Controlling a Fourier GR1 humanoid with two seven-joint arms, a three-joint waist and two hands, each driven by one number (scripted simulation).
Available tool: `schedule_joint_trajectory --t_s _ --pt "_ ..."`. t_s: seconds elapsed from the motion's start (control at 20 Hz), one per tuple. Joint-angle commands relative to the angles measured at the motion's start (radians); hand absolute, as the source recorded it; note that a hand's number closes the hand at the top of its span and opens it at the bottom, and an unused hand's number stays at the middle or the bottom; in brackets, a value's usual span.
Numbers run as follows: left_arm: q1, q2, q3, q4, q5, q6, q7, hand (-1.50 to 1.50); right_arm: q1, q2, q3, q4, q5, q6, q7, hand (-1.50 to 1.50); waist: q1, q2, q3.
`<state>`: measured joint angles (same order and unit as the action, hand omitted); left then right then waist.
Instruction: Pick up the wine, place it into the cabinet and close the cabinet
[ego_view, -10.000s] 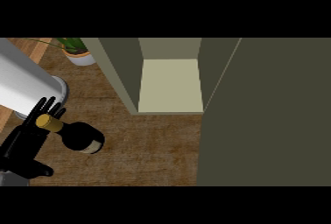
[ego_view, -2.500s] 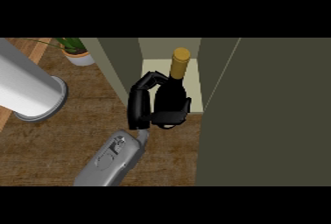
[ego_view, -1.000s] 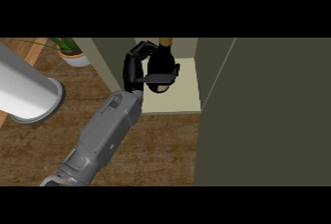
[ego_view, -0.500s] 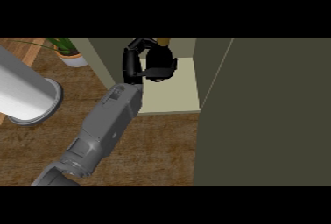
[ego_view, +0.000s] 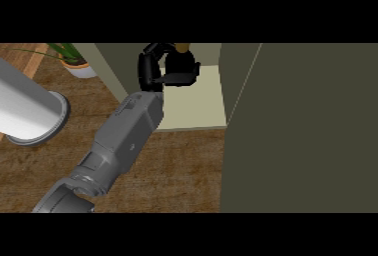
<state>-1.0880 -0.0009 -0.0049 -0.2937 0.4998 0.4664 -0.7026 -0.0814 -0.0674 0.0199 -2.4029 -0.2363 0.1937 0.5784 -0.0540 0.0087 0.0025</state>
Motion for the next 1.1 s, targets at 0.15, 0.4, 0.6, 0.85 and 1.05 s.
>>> schedule_joint_trajectory --t_s 0.15,0.4,0.6,0.85,1.05 --pt "-0.007 0.021 0.063 0.079 0.035 -0.058 -0.044 1.50 -0.001 -0.027 -0.044 -0.067 -0.091 0.015 0.022 -1.50 -0.007 0.012 -0.003" --pt "0.018 0.023 0.059 0.101 0.025 -0.068 -0.078 1.50 0.077 0.003 -0.003 -0.085 -0.044 0.021 -0.001 -1.50 0.003 0.006 -0.003" --pt "-0.038 0.048 0.055 0.141 0.012 -0.046 -0.042 1.50 0.044 -0.009 -0.011 -0.081 -0.051 0.022 0.002 -1.50 -0.009 0.012 -0.003" --pt "-0.014 0.024 0.047 0.172 -0.010 -0.016 -0.070 -1.50 0.024 -0.010 -0.031 -0.073 -0.068 0.004 0.011 -1.50 -0.006 0.011 -0.003" --pt "-0.019 0.012 0.039 0.193 -0.030 0.022 -0.083 -1.50 -0.038 -0.002 -0.002 -0.038 -0.022 -0.023 0.024 -1.50 -0.007 0.015 -0.004"
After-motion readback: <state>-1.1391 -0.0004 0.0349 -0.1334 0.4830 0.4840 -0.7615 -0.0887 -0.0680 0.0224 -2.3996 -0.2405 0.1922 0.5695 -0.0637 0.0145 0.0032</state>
